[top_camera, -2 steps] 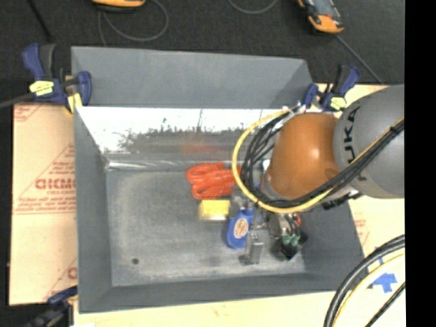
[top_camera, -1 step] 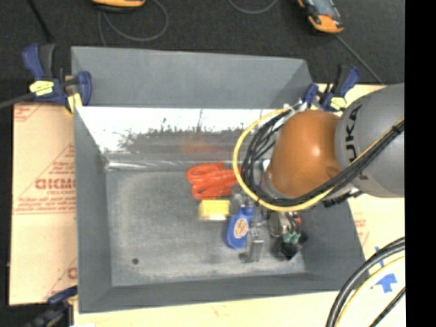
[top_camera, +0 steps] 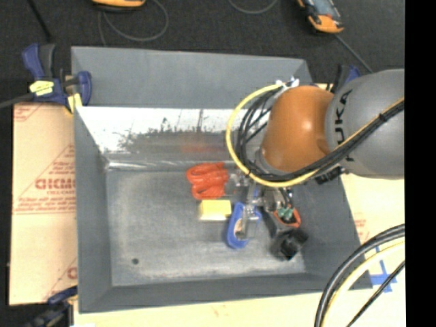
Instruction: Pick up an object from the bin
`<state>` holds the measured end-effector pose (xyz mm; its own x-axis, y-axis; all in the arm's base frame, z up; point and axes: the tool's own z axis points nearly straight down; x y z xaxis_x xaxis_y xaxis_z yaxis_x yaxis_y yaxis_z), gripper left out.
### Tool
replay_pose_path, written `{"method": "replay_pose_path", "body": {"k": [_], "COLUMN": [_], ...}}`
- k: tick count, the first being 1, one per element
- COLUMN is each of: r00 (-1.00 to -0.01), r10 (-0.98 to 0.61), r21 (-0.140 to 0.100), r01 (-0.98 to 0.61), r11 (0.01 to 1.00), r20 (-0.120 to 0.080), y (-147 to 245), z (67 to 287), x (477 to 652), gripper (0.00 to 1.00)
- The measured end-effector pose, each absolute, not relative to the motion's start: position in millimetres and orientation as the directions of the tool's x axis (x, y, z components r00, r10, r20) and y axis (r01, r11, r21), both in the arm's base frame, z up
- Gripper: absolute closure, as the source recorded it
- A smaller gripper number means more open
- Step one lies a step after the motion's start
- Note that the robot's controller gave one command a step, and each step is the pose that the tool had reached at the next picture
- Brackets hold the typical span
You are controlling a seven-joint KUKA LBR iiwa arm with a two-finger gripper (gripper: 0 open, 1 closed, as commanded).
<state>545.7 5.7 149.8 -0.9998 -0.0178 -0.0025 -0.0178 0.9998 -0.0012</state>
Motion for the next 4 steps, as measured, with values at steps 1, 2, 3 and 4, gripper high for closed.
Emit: {"method": "replay_pose_path", "body": {"k": [1, 2, 3, 4], "r00": [-1.0, -1.0, -0.999, -0.999], "r10": [-0.03, -0.012, -0.046, -0.046], "r21": [-0.002, 0.001, -0.001, -0.001], "r01": [-0.03, -0.012, -0.046, -0.046], "r11": [1.0, 1.0, 0.999, 0.999], "r20": [-0.008, -0.005, -0.007, -0.007], "y": [5.1, 4.9, -1.5, -1.5], "z": [132.4, 102.2, 81.2, 81.2], "x": [569.4, 560.8, 594.4, 594.4], "gripper": [0.0, 0.0, 1.0, 1.0]}}
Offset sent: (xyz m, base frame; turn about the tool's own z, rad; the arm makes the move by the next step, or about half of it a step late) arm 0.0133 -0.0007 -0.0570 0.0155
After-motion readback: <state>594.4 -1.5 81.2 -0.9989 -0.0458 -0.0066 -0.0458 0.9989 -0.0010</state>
